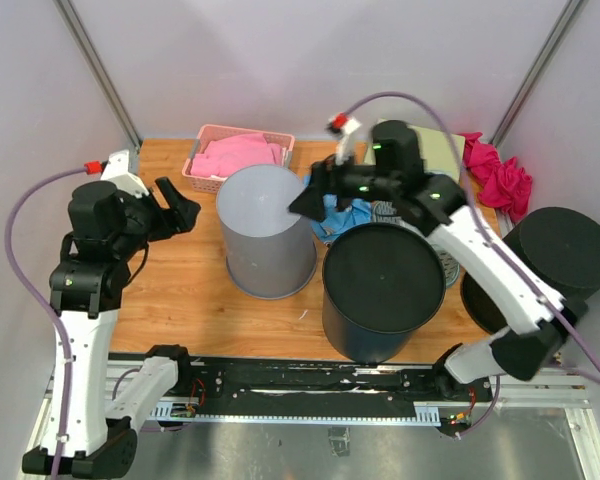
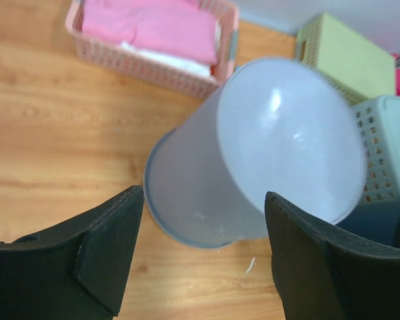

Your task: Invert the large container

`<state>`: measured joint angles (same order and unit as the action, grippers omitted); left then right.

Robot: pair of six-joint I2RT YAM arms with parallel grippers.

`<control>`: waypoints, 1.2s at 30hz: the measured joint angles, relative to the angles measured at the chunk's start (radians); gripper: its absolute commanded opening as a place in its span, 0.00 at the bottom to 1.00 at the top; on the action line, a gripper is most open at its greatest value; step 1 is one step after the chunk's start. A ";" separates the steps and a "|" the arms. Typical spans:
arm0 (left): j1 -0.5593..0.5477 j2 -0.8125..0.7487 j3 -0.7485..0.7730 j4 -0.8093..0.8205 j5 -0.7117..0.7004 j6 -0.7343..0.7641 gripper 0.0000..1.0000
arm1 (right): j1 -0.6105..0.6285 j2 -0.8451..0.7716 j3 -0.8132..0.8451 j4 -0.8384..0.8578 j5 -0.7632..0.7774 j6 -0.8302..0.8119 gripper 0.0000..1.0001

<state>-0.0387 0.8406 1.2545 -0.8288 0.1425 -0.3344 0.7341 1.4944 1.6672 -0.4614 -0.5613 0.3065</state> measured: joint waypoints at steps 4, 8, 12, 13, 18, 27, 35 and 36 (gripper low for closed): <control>-0.060 0.030 0.127 -0.011 -0.042 0.017 0.78 | -0.188 -0.156 -0.091 -0.014 0.135 -0.011 0.88; -0.102 0.078 0.179 -0.020 -0.066 0.019 0.79 | -0.270 -0.174 -0.166 -0.010 0.172 0.006 0.86; -0.133 0.136 0.218 -0.028 -0.066 0.022 0.82 | -0.261 -0.080 -0.225 0.017 0.112 0.048 0.85; -0.138 0.157 0.235 -0.029 -0.066 0.024 0.83 | -0.255 -0.047 -0.228 0.028 0.097 0.063 0.85; -0.146 0.208 0.319 -0.032 -0.058 0.027 0.87 | -0.147 0.124 -0.183 0.116 0.029 0.127 0.84; -0.147 0.179 0.371 -0.027 -0.050 0.032 0.92 | 0.059 0.454 0.225 0.135 -0.236 0.176 0.84; -0.153 0.190 0.370 -0.028 -0.037 0.059 0.99 | -0.058 0.246 0.221 -0.144 0.110 0.061 0.94; -0.164 0.201 0.371 -0.028 -0.037 0.061 0.99 | -0.089 0.200 0.214 -0.173 0.195 0.059 0.94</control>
<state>-0.2024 1.0412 1.6253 -0.8566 0.1051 -0.2733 0.6453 1.6943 1.8809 -0.6346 -0.3668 0.3653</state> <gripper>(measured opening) 0.983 0.934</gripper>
